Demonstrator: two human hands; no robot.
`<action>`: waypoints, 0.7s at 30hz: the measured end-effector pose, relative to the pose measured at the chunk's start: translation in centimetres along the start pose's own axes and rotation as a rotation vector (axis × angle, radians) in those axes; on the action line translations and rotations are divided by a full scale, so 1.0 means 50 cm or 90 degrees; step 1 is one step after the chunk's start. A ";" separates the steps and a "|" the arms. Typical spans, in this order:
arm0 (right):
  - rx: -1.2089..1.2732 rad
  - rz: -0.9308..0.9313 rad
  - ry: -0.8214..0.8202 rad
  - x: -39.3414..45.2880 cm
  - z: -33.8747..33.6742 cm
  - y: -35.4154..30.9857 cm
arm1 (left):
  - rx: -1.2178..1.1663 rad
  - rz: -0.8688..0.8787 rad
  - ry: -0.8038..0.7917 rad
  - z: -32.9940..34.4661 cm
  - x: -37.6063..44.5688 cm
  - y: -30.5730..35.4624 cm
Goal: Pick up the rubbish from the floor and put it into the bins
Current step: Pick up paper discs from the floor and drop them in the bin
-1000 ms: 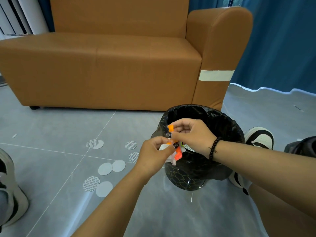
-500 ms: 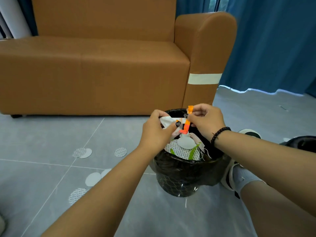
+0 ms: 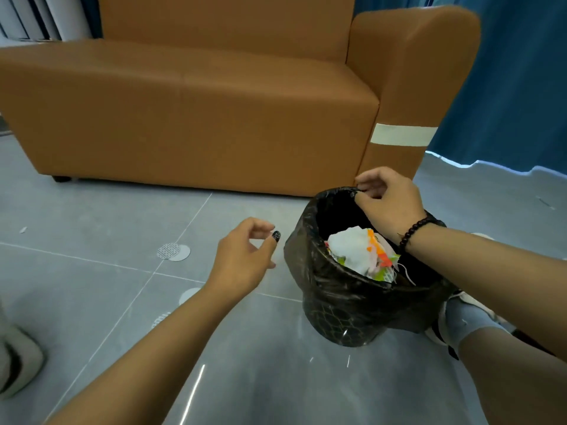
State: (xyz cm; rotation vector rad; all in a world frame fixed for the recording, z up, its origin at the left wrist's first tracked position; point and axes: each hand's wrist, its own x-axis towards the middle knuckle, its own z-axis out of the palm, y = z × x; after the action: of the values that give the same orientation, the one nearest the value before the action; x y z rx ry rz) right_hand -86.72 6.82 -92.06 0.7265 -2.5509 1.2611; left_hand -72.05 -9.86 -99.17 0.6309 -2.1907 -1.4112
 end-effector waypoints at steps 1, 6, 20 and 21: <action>-0.004 -0.059 -0.020 -0.012 0.007 -0.025 | -0.007 -0.022 0.004 -0.020 -0.004 -0.021; -0.017 -0.181 -0.213 -0.094 0.102 -0.119 | -0.041 -0.171 0.064 -0.124 -0.010 -0.155; 0.013 0.245 -0.303 -0.099 0.494 0.010 | 0.101 -0.270 0.115 -0.224 0.056 -0.441; 0.005 0.265 -0.292 -0.097 0.507 0.027 | 0.111 -0.268 0.124 -0.228 0.072 -0.461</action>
State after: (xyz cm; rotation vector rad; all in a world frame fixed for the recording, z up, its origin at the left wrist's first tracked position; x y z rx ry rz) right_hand -82.38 -10.82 -110.44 0.5525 -3.2023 1.3446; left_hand -65.07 -28.64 -115.67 1.2984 -2.1170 -1.2877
